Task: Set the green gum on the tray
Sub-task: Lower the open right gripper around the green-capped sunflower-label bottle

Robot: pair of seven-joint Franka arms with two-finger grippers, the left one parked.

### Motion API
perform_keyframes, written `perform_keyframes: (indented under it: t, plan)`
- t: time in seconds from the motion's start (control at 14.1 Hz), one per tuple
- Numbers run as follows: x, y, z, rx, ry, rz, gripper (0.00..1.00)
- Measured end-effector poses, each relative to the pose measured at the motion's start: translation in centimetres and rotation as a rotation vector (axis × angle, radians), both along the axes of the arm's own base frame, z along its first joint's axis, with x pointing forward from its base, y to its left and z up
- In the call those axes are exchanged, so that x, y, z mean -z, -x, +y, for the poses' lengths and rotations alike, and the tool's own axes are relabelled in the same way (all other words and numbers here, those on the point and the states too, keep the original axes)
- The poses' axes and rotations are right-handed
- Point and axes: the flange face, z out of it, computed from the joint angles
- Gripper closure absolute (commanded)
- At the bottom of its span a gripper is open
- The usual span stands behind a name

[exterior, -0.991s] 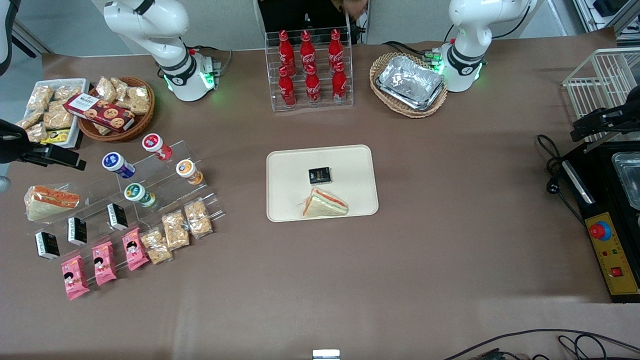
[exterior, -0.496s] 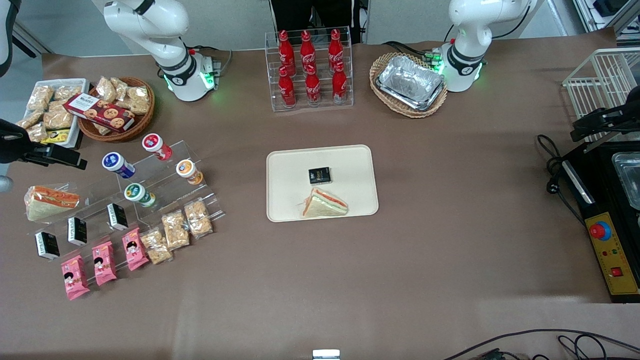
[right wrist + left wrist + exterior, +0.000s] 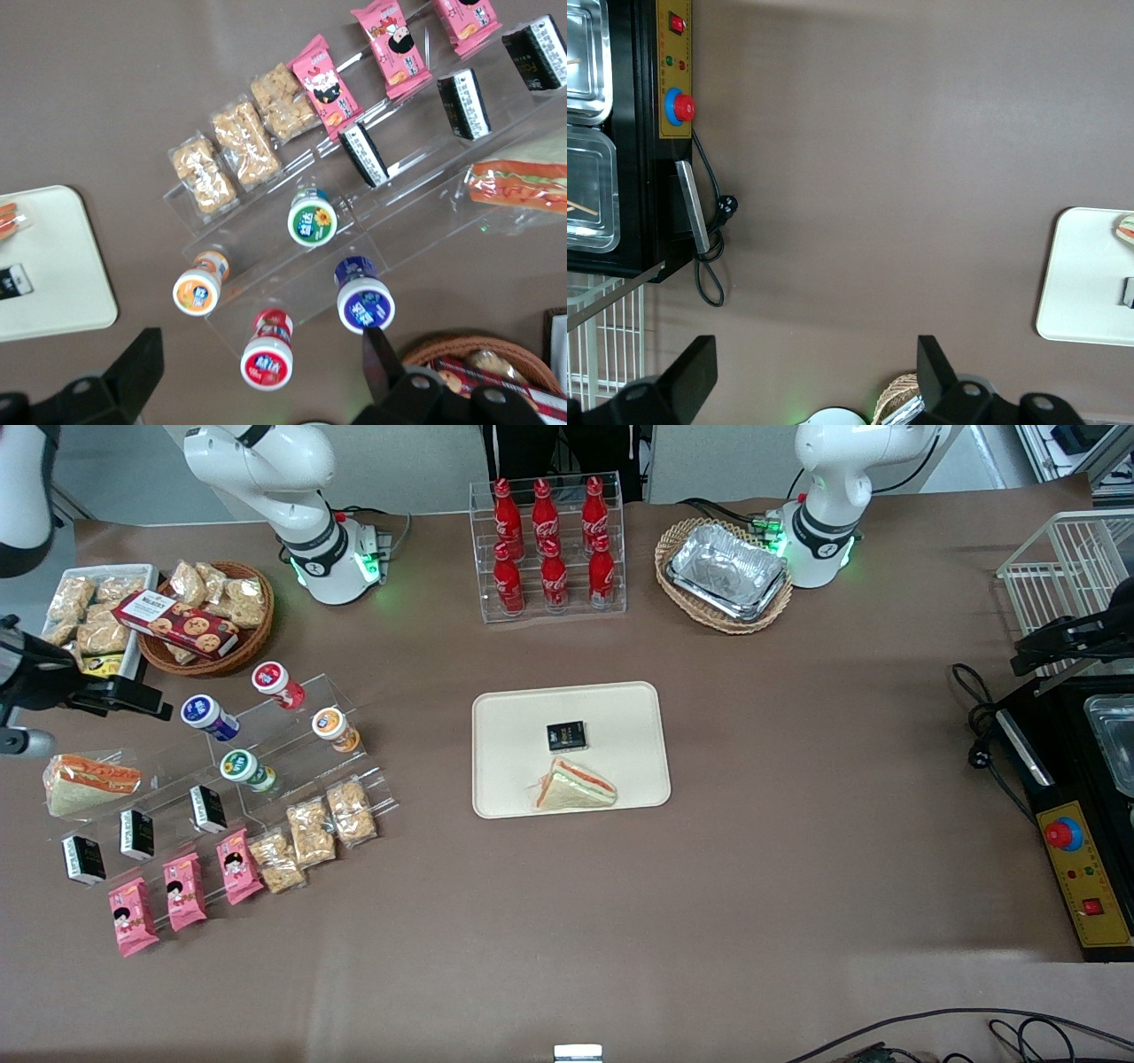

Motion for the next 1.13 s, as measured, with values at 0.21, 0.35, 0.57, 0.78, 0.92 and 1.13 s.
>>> perform_keyframes:
  t: [0.21,0.35,0.57,0.78,0.92,1.13]
  plan:
    - [5.6,1.1,0.4,-0.020,0.006,-0.056,0.00]
    - [8.9,1.5,0.5,-0.067,0.006,-0.069,0.00]
    - [12.3,0.9,0.0,-0.121,0.004,-0.066,0.00]
    - [15.5,-0.2,-0.3,-0.147,0.015,-0.051,0.00]
    - [17.4,-0.7,-0.4,-0.177,0.046,-0.027,0.00]
    - [19.6,-1.1,-0.3,-0.203,0.074,-0.019,0.00]
